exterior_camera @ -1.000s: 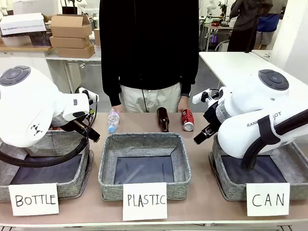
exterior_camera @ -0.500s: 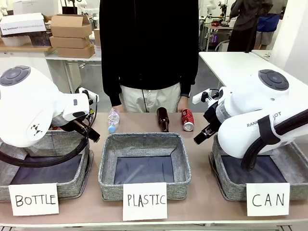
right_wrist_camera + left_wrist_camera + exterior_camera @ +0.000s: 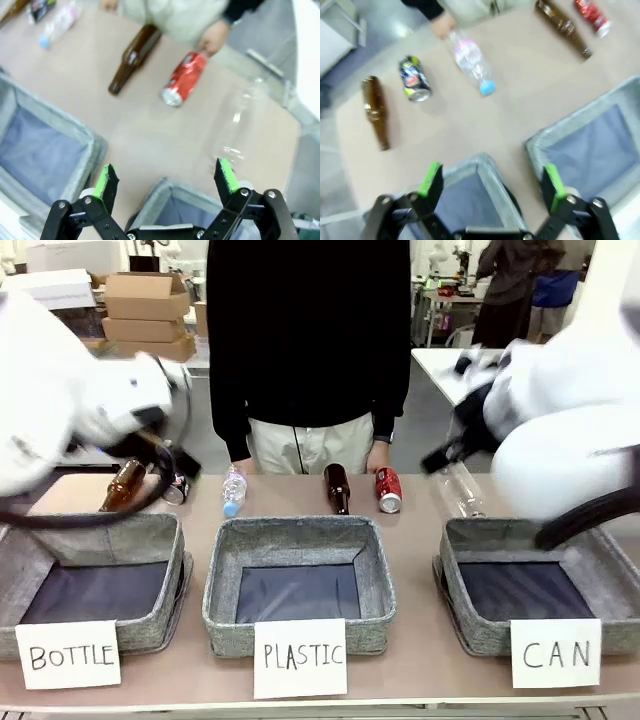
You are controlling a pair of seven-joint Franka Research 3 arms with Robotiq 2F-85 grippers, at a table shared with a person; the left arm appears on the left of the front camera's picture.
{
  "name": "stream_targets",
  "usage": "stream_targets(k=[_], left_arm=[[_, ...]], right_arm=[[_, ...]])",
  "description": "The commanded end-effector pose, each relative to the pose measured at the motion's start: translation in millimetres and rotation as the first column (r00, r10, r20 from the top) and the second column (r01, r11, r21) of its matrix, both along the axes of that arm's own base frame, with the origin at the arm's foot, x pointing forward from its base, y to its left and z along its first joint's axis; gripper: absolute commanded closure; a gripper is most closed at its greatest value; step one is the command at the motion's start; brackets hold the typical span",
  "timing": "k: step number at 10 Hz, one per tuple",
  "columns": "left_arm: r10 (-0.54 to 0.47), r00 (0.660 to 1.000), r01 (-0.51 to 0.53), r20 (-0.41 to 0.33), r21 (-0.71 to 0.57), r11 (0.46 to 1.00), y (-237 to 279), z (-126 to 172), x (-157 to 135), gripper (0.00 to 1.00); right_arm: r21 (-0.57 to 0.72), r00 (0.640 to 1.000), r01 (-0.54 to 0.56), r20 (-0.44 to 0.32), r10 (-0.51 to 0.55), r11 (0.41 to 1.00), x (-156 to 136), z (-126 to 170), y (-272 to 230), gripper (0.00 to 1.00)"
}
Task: Sort the can waste into the basket.
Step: Pick up the can waste from the table and place it in the right Fabric basket.
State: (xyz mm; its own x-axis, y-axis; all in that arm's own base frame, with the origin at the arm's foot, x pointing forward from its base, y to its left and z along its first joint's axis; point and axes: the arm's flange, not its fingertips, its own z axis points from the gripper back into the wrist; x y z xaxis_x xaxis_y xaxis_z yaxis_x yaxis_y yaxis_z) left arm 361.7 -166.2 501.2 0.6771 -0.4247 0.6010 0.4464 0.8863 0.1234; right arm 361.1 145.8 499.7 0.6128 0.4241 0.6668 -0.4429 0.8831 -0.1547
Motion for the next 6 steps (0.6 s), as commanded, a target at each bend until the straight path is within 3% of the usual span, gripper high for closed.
stream_targets(k=[1, 2, 3, 4, 5, 6], left_arm=[[-0.031, 1.000, 0.031, 0.002, 0.003, 1.000, -9, 67, -61, 0.00], [-0.163, 0.985, 0.161, -0.064, -0.034, 0.986, -8, 69, -87, 0.00], [-0.203, 0.976, 0.204, -0.080, -0.002, 0.979, -3, 56, -105, 0.00], [-0.046, 0.999, 0.046, 0.011, -0.008, 0.999, -11, 75, -71, 0.00], [-0.046, 0.999, 0.046, 0.011, -0.008, 0.999, -11, 75, -71, 0.00], [-0.122, 0.992, 0.122, -0.025, -0.011, 0.992, -15, 81, -106, 0.00]], right_arm=[[0.043, 0.998, 0.017, -0.057, -0.015, 0.999, -71, 53, -15, 0.00], [0.040, 0.995, 0.001, -0.103, 0.003, 0.999, -99, 57, -26, 0.00], [0.031, 0.997, 0.061, -0.051, -0.059, 0.998, -118, 48, -37, 0.00], [0.023, 0.999, 0.027, -0.027, -0.027, 0.999, -62, 63, -17, 0.00], [0.020, 0.999, 0.032, -0.044, -0.031, 0.999, -88, 79, -24, 0.00], [0.281, 0.984, 0.039, -0.175, 0.011, 0.959, -70, 65, -23, 0.00]])
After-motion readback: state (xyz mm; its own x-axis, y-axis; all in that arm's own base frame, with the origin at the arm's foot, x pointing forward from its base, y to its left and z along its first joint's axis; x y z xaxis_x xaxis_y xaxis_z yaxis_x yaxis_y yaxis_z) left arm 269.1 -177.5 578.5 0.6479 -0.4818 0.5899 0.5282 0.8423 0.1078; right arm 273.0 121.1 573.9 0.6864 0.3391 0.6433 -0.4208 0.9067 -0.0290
